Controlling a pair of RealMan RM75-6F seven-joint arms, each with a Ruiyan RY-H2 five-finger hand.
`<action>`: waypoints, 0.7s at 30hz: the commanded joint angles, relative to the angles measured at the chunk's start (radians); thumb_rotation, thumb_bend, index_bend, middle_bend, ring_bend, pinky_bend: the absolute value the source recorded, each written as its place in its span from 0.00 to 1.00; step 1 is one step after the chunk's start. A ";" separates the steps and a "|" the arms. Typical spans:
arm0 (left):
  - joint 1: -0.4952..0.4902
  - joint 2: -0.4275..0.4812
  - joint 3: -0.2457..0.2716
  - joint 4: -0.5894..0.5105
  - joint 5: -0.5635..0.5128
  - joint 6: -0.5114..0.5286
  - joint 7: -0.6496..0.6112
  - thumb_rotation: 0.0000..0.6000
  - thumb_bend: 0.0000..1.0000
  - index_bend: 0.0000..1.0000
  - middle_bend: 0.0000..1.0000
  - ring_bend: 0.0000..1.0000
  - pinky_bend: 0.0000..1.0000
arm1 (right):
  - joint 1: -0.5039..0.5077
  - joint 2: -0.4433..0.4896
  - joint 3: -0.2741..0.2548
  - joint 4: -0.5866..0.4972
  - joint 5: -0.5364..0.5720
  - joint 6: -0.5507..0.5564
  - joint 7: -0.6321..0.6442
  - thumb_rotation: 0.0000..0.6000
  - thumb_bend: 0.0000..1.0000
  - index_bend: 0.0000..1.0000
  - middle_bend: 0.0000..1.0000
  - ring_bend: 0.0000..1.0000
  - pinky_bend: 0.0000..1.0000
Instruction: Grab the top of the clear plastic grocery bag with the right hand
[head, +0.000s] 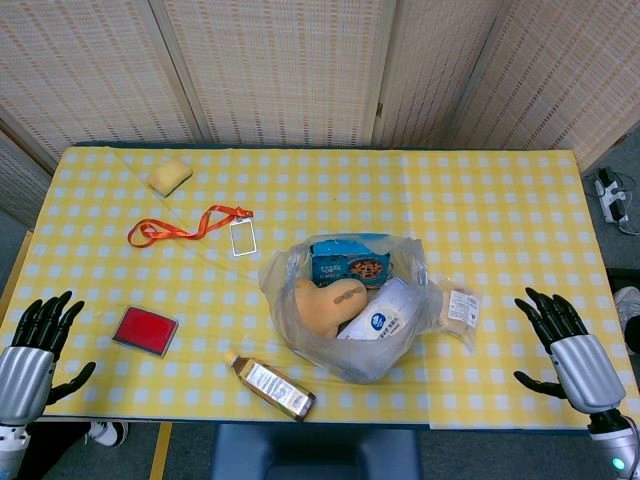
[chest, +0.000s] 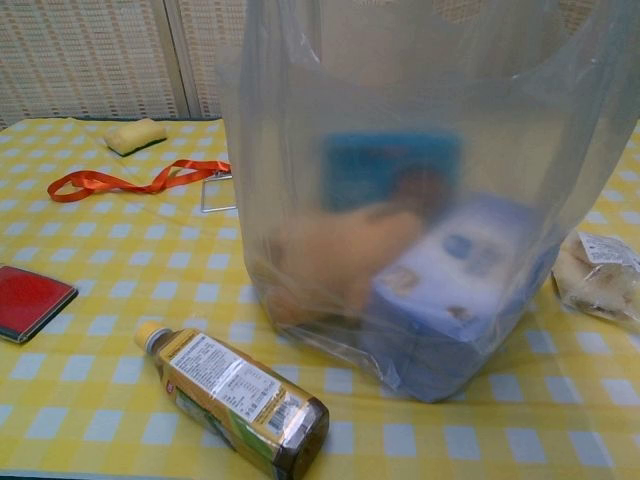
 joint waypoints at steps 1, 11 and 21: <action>0.000 0.000 -0.001 0.000 -0.002 -0.002 -0.002 1.00 0.27 0.00 0.00 0.00 0.00 | 0.000 0.001 0.001 0.001 0.000 -0.001 0.003 1.00 0.00 0.00 0.00 0.00 0.00; -0.004 -0.004 0.002 -0.004 0.018 0.005 0.005 1.00 0.27 0.00 0.00 0.00 0.00 | 0.024 0.019 -0.035 0.045 -0.127 0.041 0.231 1.00 0.00 0.00 0.00 0.00 0.00; -0.002 -0.003 0.002 -0.001 0.009 0.003 0.002 1.00 0.27 0.00 0.00 0.00 0.00 | 0.062 0.018 -0.057 0.157 -0.219 0.155 0.592 1.00 0.00 0.00 0.00 0.00 0.00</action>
